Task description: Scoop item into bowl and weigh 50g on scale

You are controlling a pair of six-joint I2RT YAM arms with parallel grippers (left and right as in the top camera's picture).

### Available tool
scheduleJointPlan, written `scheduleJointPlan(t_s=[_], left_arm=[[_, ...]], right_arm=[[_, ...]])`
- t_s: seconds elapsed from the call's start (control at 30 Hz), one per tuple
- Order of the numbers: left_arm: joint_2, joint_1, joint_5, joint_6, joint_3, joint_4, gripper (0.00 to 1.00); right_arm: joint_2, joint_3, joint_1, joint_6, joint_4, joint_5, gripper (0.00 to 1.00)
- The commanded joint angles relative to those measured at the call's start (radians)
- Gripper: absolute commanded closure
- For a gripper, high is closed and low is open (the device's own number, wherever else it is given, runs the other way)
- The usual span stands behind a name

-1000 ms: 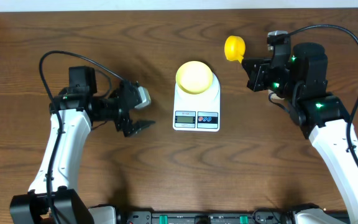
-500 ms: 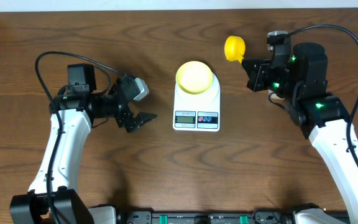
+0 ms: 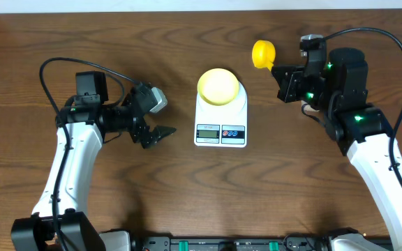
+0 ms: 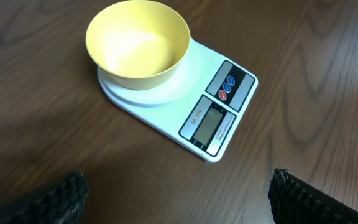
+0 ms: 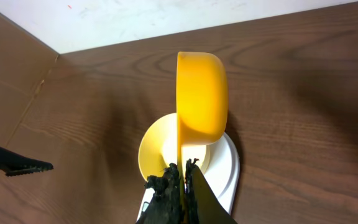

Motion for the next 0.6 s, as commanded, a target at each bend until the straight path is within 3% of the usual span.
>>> scheduleJointPlan(t_s=[0.0,0.57], left_arm=[[-0.001,-0.002,0.008,-0.005,0.001,0.000,0.05],[-0.001,-0.002,0.008,-0.005,0.001,0.000,0.05]], right_arm=[[-0.015,0.015,-0.004,-0.019,0.003,0.000,0.99],[-0.035,0.015,-0.014,-0.019,0.000,-0.030,0.99]])
